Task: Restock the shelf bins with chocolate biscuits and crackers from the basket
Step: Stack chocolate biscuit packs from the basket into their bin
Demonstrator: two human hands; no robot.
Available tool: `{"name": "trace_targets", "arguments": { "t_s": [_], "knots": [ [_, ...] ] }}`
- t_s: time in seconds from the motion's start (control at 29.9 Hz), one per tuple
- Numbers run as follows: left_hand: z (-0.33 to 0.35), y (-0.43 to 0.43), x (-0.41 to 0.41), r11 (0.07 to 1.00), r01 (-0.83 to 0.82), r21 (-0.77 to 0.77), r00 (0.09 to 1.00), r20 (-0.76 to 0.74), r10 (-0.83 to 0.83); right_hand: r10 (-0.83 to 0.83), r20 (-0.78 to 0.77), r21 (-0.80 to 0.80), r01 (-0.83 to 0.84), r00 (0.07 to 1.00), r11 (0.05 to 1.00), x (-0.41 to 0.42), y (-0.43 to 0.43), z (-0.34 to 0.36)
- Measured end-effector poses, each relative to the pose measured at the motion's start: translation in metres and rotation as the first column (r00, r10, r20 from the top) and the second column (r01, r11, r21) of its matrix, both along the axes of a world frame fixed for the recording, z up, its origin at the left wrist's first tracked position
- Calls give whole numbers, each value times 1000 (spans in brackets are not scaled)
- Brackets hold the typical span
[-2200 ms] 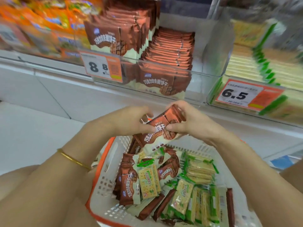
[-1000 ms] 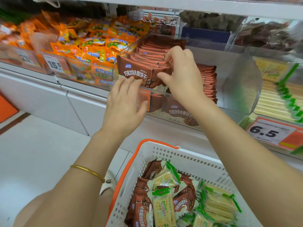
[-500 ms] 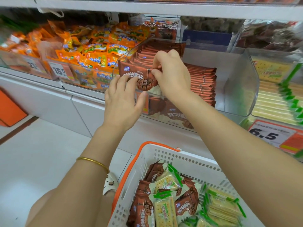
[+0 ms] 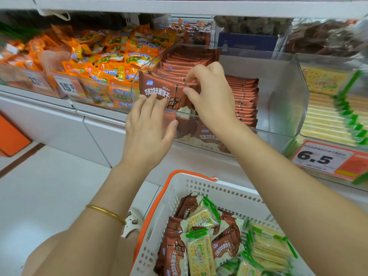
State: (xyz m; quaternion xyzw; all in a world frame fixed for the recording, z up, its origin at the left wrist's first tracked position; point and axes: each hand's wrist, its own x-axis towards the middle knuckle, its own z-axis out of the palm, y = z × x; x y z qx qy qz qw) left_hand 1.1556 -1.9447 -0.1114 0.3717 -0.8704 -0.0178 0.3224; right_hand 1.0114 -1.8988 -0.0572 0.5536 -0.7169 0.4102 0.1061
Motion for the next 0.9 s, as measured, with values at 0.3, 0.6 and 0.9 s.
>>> {"name": "trace_targets", "arguments": {
  "t_s": [0.3,0.6,0.9],
  "knots": [
    [-32,71,-6,936,352,-12,914,219,-341,83,167,-25,-80,983,997,-5,109,-91],
    [-112,94,-30,819,389,423,423,708,-566,-209,302,882,-189,930,432,-59,165,-296],
    [-140,89,-30,796,386,466,357,720,-595,-514,394,900,-207,762,383,-46,162,-363]
  ]
}}
